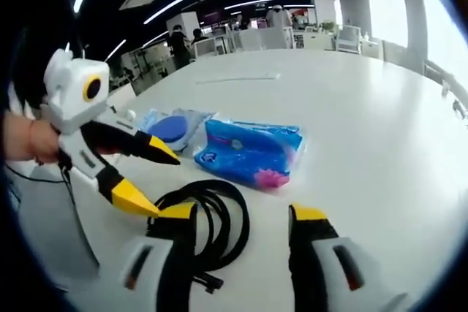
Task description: Arrange the tabletop items into an orderly group along one side of the table until the central work area is clear of visible clutter.
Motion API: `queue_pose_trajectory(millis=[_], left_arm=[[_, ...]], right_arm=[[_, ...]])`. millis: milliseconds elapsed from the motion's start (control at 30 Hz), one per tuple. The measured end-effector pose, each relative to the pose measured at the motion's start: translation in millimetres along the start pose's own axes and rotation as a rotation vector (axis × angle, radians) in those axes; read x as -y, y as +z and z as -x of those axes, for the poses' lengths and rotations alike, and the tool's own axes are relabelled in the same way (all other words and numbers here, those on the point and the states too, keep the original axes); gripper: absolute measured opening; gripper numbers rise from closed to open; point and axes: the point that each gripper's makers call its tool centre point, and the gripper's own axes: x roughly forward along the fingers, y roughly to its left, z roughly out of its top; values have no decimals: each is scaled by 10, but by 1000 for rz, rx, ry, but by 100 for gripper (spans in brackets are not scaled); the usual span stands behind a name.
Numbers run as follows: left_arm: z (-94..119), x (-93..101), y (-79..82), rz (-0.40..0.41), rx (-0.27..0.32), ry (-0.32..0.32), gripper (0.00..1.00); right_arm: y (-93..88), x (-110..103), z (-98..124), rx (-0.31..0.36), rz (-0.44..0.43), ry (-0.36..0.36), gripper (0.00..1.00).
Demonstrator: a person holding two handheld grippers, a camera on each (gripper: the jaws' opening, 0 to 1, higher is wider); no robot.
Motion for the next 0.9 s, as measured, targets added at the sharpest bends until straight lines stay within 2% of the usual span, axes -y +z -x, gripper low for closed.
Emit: queue_pose_trajectory(millis=[433,900], left_arm=[[117,-16,80,-1,40,-4,57],[291,-67,157,-4,93,5,62]], right_arm=[[124,-111,26,23,22,24,59],[300,-209,69,58,50,39,64]])
